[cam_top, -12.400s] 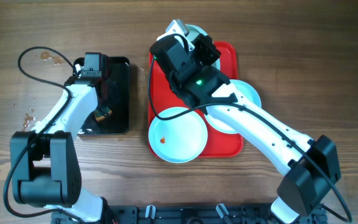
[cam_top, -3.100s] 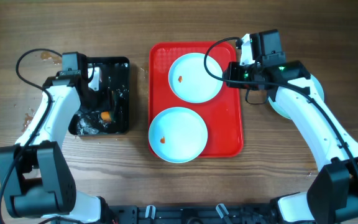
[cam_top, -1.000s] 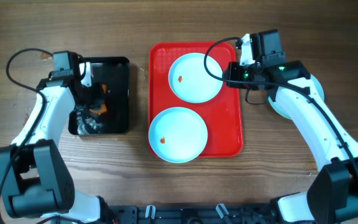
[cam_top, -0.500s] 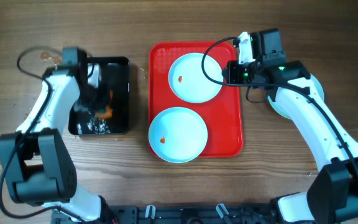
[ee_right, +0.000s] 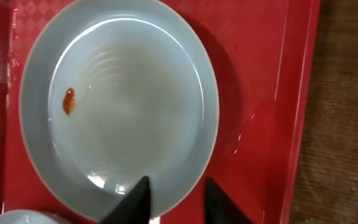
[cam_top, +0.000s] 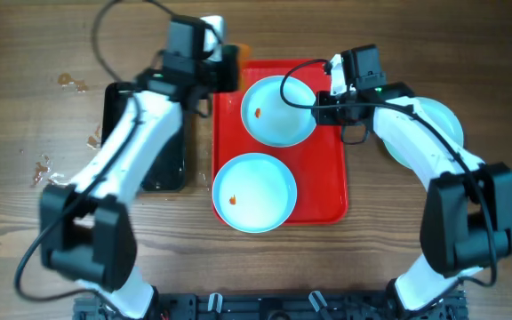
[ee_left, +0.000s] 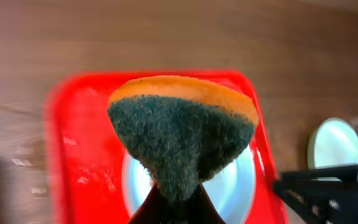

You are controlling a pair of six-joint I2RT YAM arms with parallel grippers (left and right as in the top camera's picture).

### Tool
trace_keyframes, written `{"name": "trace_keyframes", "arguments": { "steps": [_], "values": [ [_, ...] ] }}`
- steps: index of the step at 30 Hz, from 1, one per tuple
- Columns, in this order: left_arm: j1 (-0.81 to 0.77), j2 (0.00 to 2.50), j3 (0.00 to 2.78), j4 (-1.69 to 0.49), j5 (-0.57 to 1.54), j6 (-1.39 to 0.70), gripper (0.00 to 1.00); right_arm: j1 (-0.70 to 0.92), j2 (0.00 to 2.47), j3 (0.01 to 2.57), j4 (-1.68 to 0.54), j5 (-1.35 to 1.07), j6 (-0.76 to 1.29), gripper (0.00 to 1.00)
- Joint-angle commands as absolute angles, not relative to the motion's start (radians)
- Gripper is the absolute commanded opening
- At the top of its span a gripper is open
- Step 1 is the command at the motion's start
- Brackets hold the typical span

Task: Clean dirty plates on tray and stack at the side
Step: 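Bring sponge over the top plate held by right gripper and scrub it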

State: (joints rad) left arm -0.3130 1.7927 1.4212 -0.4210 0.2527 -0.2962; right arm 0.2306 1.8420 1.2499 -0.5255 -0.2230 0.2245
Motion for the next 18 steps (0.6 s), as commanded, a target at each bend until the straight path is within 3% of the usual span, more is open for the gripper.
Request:
{"name": "trace_keyframes", "arguments": {
  "steps": [1,7,12,18],
  "values": [
    [-0.408,1.947,1.427,-0.374,0.343,-0.357,0.04,0.236,1.921,1.253,-0.503,-0.199,0.264,0.22],
    [-0.465,2.016,1.427,-0.324,0.347,-0.402,0.04,0.236,2.033,1.253,-0.426,-0.199,0.265,0.25],
    [-0.467,2.03,1.427,-0.318,0.347,-0.401,0.04,0.237,2.065,1.253,-0.417,-0.203,0.264,0.05],
    [-0.466,2.104,1.427,-0.302,0.321,-0.403,0.04,0.236,2.064,1.253,-0.438,-0.203,0.262,0.05]
  ]
}}
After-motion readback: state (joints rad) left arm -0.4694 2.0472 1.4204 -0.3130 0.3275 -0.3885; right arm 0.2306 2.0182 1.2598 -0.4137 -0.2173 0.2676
